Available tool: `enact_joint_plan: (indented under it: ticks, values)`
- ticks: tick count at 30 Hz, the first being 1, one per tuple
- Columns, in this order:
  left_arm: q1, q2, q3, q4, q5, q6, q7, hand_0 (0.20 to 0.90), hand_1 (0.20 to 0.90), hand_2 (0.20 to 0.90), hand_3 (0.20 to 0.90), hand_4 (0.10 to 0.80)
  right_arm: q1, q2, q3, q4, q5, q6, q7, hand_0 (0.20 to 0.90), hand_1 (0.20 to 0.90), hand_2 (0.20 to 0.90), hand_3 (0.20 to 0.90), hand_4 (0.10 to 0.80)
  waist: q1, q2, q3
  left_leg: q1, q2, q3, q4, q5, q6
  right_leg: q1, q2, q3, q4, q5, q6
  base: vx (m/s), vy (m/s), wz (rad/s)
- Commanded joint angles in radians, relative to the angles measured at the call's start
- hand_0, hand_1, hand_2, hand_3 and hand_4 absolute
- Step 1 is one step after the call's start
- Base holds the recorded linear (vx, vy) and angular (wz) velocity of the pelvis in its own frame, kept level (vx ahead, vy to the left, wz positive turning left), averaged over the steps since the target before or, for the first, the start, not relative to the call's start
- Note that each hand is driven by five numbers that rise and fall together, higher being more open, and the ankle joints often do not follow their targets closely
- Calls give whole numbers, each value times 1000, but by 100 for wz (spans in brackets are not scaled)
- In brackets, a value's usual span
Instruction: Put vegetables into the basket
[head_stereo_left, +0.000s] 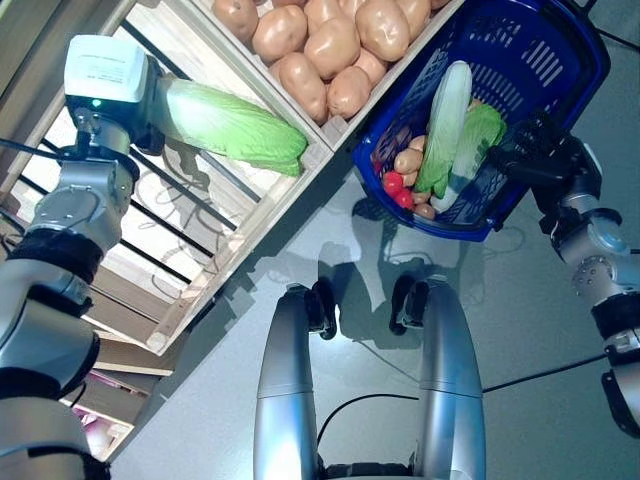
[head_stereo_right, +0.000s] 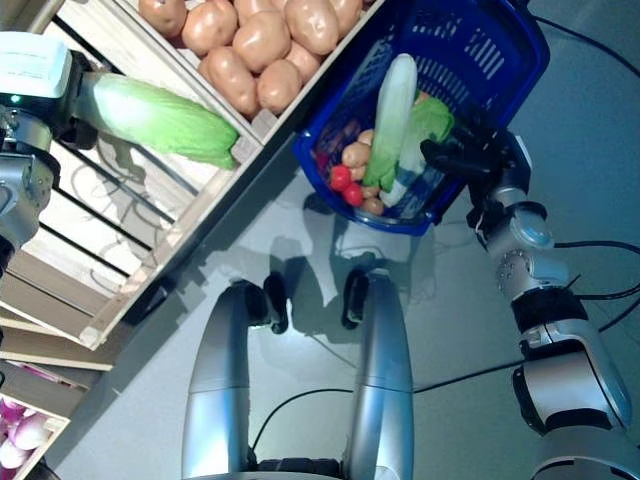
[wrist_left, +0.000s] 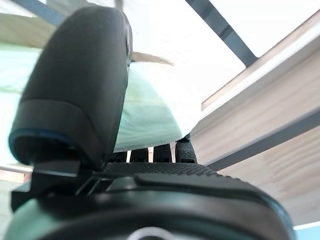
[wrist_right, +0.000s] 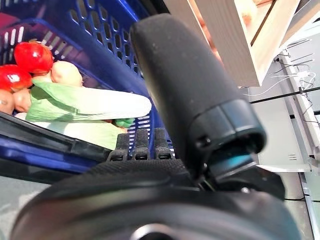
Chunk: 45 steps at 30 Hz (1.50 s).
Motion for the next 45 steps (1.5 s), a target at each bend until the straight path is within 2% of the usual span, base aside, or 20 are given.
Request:
enact_joint_plan:
  ticks: [1, 6, 16, 22, 27, 32, 37, 41, 45]
  values:
    - [22, 96, -21, 70, -54, -2, -18, 300, 300, 300, 300, 400, -62, -77, -85, -48, 42, -128, 12, 900, 900, 900, 900, 800, -10, -16, -5, 134, -12, 40, -105, -52, -7, 145, 16, 4, -92, -1, 3, -22, 4, -5]
    - [37, 105, -11, 68, -61, -17, -15, 300, 300, 300, 300, 400, -55, -76, -89, -38, 54, -126, 24, 900, 900, 900, 900, 800, -11, -17, -5, 168, -10, 45, -131, -44, -10, 176, 22, 7, -112, 4, 3, -10, 2, -2]
    - [129, 126, 52, 35, -79, -114, 7, 300, 300, 300, 300, 400, 27, -44, -118, -79, 51, -123, 51, 900, 900, 900, 900, 800, -13, -25, -6, 395, -20, 50, -283, 8, -22, 397, 14, 5, -229, 35, 2, -4, -2, -2]
    - [247, 129, 159, -12, -157, -202, 2, 300, 300, 300, 300, 400, 119, 8, -152, -126, 11, -112, 34, 900, 900, 900, 900, 800, 0, -32, -91, 514, -43, 37, -376, 27, -17, 526, 0, -10, -320, 43, 5, 61, -19, 2]
    - [327, 96, 262, -31, -242, -248, -37, 300, 300, 300, 300, 400, 158, 48, -181, -125, -20, -85, 28, 900, 900, 900, 900, 800, 15, -38, -145, 588, -55, 29, -419, 18, -12, 609, -9, -30, -367, 32, 9, 53, -29, 8]
    - [378, 53, 339, -42, -312, -272, -104, 300, 300, 300, 300, 400, 171, 79, -191, -115, -46, -74, 23, 900, 900, 900, 900, 800, 24, -39, -168, 643, -63, 25, -454, 11, -14, 667, -7, -39, -401, 25, 13, 25, -5, 3]
    - [401, 43, 357, -60, -302, -263, -119, 300, 300, 300, 300, 400, 175, 83, -192, -116, -48, -64, 14, 900, 900, 900, 900, 800, 23, -39, -172, 641, -62, 27, -442, -4, -15, 662, -6, -37, -388, 13, 13, 0, 0, 0]
    - [420, 22, 392, -68, -402, -261, -121, 300, 300, 300, 300, 400, 183, 101, -194, -118, -51, -59, 13, 900, 900, 900, 900, 800, 23, -40, -169, 645, -63, 29, -455, 4, -16, 659, -5, -34, -389, 17, 17, -2, 8, 0]
    - [457, -18, 468, -95, -638, -285, -183, 300, 300, 300, 300, 400, 205, 122, -193, -135, -37, -57, 26, 900, 900, 900, 900, 800, 27, -41, -169, 670, -72, 25, -508, 29, -19, 681, -3, -33, -431, 36, 25, -6, 16, 0]
